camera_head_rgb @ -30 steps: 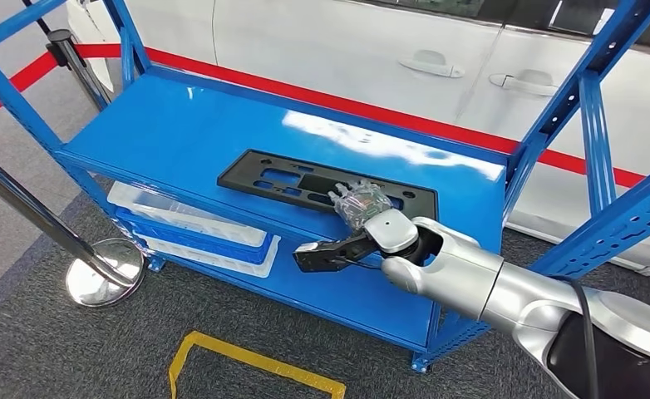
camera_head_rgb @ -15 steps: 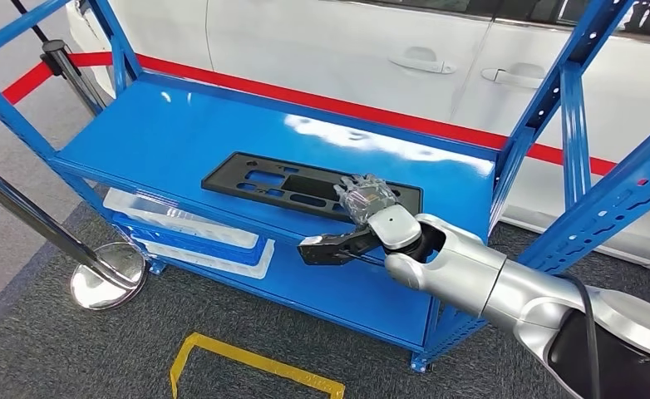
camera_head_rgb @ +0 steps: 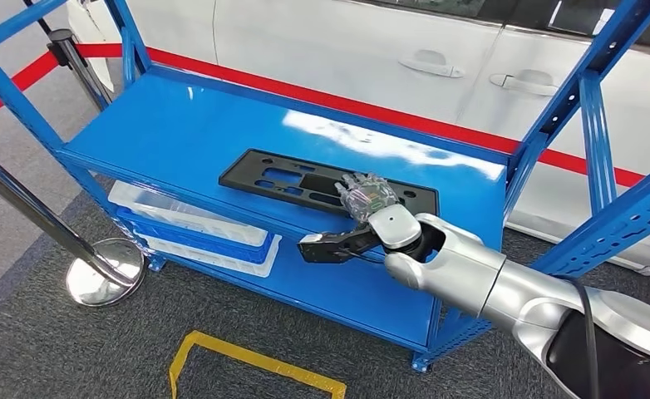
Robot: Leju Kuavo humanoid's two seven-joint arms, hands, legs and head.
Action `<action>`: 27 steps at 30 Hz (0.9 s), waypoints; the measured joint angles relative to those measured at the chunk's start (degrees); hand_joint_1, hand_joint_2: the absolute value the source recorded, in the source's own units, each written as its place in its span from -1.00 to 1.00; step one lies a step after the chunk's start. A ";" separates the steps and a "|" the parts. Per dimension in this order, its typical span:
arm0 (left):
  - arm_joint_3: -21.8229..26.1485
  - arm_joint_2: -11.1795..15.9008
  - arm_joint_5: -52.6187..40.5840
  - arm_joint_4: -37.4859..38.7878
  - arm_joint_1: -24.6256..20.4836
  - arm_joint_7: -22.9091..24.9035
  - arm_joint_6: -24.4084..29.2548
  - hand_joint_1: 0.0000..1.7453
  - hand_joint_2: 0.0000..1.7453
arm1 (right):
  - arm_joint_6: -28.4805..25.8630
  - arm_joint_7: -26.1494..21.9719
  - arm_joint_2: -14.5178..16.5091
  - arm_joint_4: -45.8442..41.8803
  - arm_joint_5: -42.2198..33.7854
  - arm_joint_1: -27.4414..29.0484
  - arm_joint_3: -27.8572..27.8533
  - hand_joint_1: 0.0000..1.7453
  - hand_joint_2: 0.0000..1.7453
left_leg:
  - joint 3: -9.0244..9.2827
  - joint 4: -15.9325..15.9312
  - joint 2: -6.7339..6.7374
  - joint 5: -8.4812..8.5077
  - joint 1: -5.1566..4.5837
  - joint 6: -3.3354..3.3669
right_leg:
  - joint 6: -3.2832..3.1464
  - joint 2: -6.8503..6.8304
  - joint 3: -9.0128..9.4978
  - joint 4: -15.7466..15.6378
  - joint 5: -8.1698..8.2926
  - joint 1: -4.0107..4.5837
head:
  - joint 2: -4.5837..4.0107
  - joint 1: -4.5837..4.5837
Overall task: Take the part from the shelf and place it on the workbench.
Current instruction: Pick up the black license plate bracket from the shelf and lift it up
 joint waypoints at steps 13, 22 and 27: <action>0.00 -0.32 -0.02 0.00 0.06 -0.01 -0.04 -1.00 -1.00 | -0.04 0.45 -0.10 0.47 0.98 0.16 -0.42 -1.00 0.50 | -2.02 4.10 -0.10 -2.79 -0.24 -2.12 | -2.67 -0.08 6.80 -14.12 7.26 0.12 | 0.00 -0.25; -0.02 -0.34 0.00 0.00 0.05 -0.05 0.00 -1.00 -1.00 | -0.19 0.66 -0.12 0.90 2.85 1.42 -0.71 -1.00 -1.00 | -0.53 1.36 -0.07 -0.30 -0.19 -2.39 | -2.14 0.09 6.48 -12.89 6.54 0.38 | 0.00 -0.39; -0.02 -0.47 -0.02 0.00 0.01 -0.05 0.00 -1.00 -1.00 | -0.26 0.66 -0.13 0.98 2.95 1.47 -1.05 -1.00 -1.00 | 0.04 0.07 -0.15 -0.08 -0.18 -0.61 | -0.81 0.05 5.58 -11.29 5.30 0.45 | 0.00 -0.32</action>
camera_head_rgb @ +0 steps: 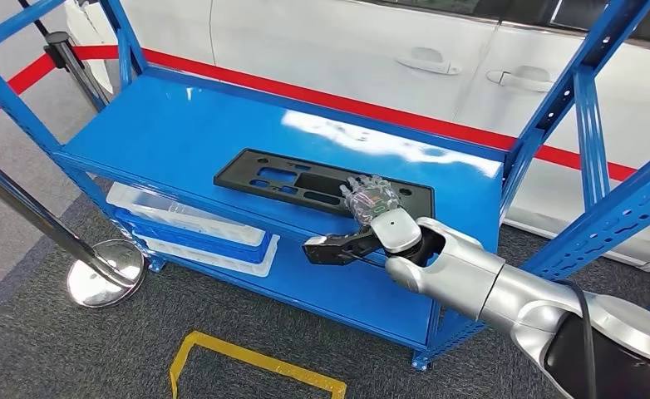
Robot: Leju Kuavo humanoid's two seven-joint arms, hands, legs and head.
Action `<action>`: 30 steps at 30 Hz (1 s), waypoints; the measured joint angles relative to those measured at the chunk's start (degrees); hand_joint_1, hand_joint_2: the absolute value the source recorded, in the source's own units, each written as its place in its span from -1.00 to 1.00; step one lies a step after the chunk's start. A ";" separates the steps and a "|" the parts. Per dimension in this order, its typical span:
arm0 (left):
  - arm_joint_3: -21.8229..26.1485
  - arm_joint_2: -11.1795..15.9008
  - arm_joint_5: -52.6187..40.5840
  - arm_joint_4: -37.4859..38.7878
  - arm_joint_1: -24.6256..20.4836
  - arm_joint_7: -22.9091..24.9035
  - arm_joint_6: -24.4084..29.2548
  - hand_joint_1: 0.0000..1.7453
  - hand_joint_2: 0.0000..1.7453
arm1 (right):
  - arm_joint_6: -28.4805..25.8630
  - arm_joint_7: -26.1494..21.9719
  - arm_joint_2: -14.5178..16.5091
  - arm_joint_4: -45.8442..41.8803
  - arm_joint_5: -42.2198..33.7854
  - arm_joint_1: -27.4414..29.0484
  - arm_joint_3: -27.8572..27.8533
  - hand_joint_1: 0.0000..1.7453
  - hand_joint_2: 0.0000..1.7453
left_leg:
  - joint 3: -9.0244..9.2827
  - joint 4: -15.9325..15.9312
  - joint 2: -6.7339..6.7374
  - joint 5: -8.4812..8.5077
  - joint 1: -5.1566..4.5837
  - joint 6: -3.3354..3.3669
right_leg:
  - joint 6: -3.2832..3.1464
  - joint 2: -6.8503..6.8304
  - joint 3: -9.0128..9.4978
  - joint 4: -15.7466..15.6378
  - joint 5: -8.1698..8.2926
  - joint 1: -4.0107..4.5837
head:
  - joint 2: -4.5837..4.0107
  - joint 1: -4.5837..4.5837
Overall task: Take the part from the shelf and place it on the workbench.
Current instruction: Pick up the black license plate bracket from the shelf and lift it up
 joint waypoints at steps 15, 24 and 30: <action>0.00 -0.39 0.00 0.00 0.05 -0.07 -0.03 -1.00 -1.00 | -0.32 0.15 -0.17 0.67 1.02 1.07 -0.43 -1.00 -1.00 | -0.24 0.33 -0.03 -0.53 -0.01 -1.27 | -1.35 0.03 0.64 -2.22 1.78 -0.05 | 0.00 0.02; -0.05 -0.53 -0.11 0.00 0.17 0.36 -0.08 -1.00 -1.00 | -0.32 0.15 -0.16 1.26 1.21 2.19 -0.46 -1.00 -1.00 | -2.53 5.59 0.13 -1.42 0.04 -1.82 | -1.94 0.08 0.83 -1.89 1.55 0.09 | 0.00 -0.20; -0.15 -0.87 -0.49 0.00 0.05 0.50 -0.15 -1.00 -1.00 | -0.65 0.15 -0.18 1.62 2.60 2.63 -0.61 -1.00 0.50 | 0.01 0.02 0.00 -0.08 -0.13 -0.13 | -0.48 0.03 0.18 -1.02 0.95 0.20 | 0.00 -0.10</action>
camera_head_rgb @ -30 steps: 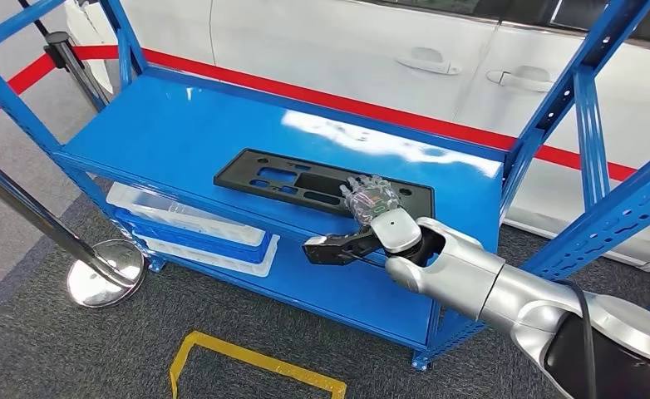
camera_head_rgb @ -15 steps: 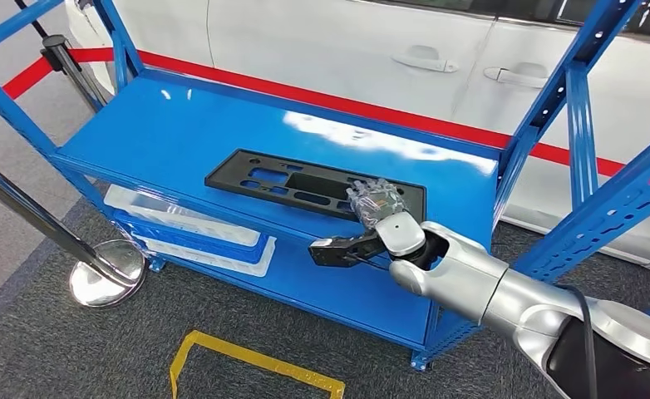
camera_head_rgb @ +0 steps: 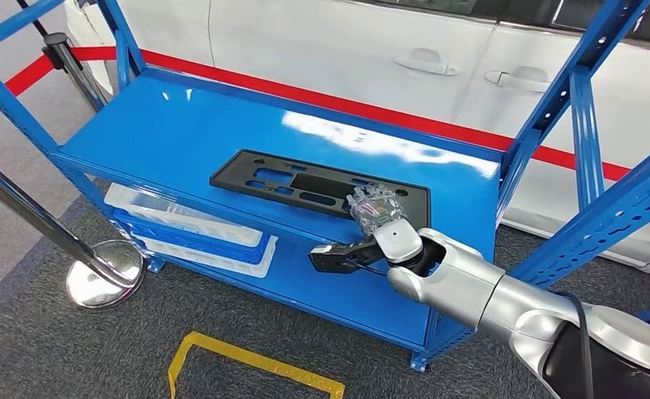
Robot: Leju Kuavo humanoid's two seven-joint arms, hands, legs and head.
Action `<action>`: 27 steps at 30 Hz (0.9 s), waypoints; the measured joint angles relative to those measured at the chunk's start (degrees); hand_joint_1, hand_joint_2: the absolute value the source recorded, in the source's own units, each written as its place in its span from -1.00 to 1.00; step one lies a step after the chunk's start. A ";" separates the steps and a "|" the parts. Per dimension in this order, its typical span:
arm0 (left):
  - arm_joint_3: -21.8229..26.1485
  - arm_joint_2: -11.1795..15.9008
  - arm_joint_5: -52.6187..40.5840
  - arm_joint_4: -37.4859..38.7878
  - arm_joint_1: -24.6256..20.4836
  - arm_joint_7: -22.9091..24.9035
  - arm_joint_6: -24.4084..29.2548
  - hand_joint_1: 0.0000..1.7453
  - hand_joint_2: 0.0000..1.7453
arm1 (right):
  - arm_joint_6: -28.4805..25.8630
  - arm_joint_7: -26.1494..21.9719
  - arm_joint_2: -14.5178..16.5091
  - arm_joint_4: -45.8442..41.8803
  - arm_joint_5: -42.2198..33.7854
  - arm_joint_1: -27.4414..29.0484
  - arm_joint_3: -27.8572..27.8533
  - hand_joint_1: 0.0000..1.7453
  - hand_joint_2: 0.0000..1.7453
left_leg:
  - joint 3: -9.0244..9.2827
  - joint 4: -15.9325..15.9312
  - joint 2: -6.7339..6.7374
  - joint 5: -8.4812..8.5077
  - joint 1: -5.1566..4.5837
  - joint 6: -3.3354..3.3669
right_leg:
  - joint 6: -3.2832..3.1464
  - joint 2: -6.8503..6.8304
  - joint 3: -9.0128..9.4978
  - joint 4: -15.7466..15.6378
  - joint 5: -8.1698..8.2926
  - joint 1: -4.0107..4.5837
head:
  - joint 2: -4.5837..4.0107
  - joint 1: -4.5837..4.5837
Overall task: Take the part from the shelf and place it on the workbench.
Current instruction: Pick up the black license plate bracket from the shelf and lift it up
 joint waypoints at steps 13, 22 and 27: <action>-0.28 -0.52 -0.38 0.00 -0.06 -0.01 0.00 -1.00 -1.00 | -2.96 -0.86 0.15 2.32 3.35 2.51 -2.28 -1.00 -0.50 | 0.09 -0.31 -0.11 0.15 -0.08 -0.17 | 0.04 0.01 0.23 -0.44 0.33 -0.12 | 0.00 0.16; -0.44 -0.65 -0.90 0.00 -0.01 0.46 0.01 -1.00 -1.00 | -3.33 -0.76 0.50 3.28 5.12 3.88 -3.60 -1.00 1.00 | -7.34 15.31 0.07 -6.45 0.16 -1.82 | -1.59 -0.11 0.70 -1.37 0.89 -0.40 | 0.00 -0.04; -0.67 -0.66 -1.27 0.00 -0.05 0.86 0.09 -1.00 -1.00 | -3.16 -0.37 0.50 3.38 6.30 4.20 -4.54 -1.00 1.00 | -0.33 1.06 0.01 -0.24 -0.01 -1.27 | -0.73 0.09 0.33 -0.28 0.26 -0.19 | 0.00 -0.01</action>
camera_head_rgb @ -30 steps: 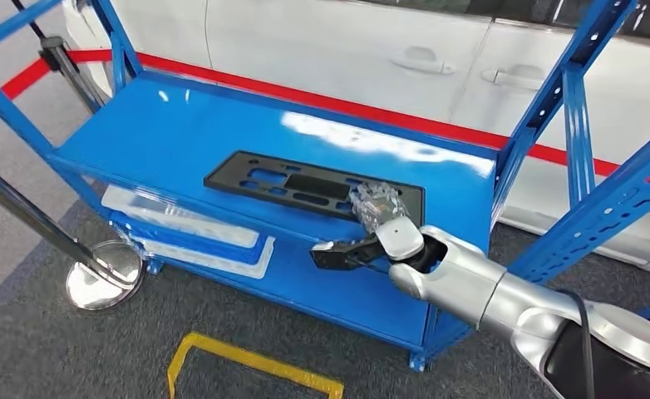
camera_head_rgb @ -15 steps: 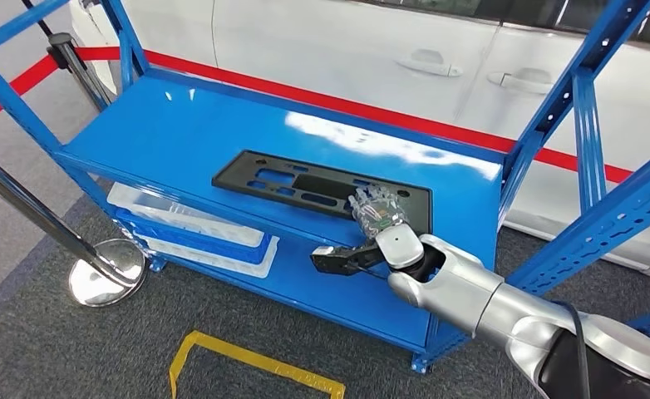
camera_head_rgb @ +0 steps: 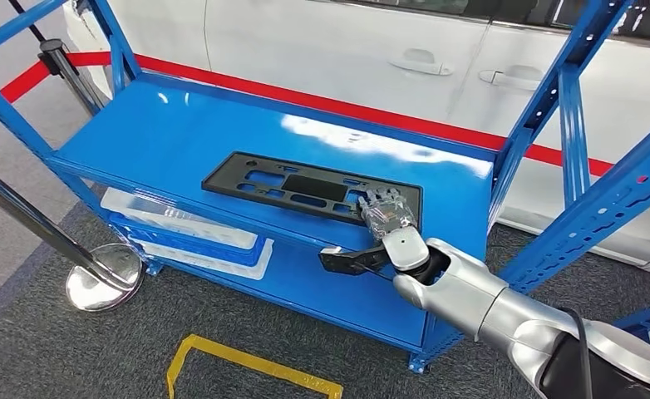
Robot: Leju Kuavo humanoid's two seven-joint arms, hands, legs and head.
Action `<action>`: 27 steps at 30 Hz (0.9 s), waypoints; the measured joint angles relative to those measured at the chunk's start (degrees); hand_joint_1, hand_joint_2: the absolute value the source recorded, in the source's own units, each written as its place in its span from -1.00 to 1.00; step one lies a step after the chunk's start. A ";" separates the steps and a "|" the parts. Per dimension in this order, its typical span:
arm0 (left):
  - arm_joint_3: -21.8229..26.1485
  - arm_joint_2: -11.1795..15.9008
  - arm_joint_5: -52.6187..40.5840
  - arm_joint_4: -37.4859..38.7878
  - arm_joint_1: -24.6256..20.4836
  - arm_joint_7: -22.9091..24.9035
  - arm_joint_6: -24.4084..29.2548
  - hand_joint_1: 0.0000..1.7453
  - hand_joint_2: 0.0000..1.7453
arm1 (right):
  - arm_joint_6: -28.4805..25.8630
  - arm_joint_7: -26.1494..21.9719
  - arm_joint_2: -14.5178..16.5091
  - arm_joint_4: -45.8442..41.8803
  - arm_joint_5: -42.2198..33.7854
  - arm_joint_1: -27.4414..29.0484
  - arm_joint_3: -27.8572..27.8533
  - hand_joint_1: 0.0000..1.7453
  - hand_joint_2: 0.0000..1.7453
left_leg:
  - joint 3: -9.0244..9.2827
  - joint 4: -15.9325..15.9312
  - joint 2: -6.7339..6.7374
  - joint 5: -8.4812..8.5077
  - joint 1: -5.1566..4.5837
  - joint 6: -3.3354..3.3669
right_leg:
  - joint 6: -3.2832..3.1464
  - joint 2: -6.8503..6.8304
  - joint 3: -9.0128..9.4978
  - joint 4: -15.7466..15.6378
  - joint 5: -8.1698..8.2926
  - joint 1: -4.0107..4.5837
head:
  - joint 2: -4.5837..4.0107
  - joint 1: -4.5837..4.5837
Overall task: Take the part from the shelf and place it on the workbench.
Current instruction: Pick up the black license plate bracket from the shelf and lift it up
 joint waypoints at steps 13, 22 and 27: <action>-1.05 -0.38 -0.15 0.00 -0.01 0.08 -0.21 -1.00 -1.00 | 0.79 0.45 0.00 -0.03 1.37 0.71 -1.25 1.00 1.00 | 0.53 -1.02 -0.02 0.09 -0.06 2.21 | 1.93 -0.16 -3.34 6.74 -1.69 -0.51 | 0.00 0.15; -1.15 -0.51 -0.20 0.00 0.03 0.34 -0.11 -1.00 -1.00 | 0.26 0.52 0.21 -0.90 2.55 0.98 -2.25 1.00 1.00 | 0.56 -0.92 -0.14 -0.05 -0.62 1.68 | 1.41 0.09 0.44 -0.20 -0.26 -0.29 | 0.00 0.07; -1.15 -0.54 -0.15 0.00 0.01 0.30 -0.11 -1.00 -1.00 | 0.08 0.47 0.16 -0.90 3.29 0.89 -2.49 1.00 1.00 | 0.72 -1.08 -0.06 0.02 -0.59 1.52 | 1.25 0.23 0.43 -0.20 -0.19 -0.21 | 0.00 0.05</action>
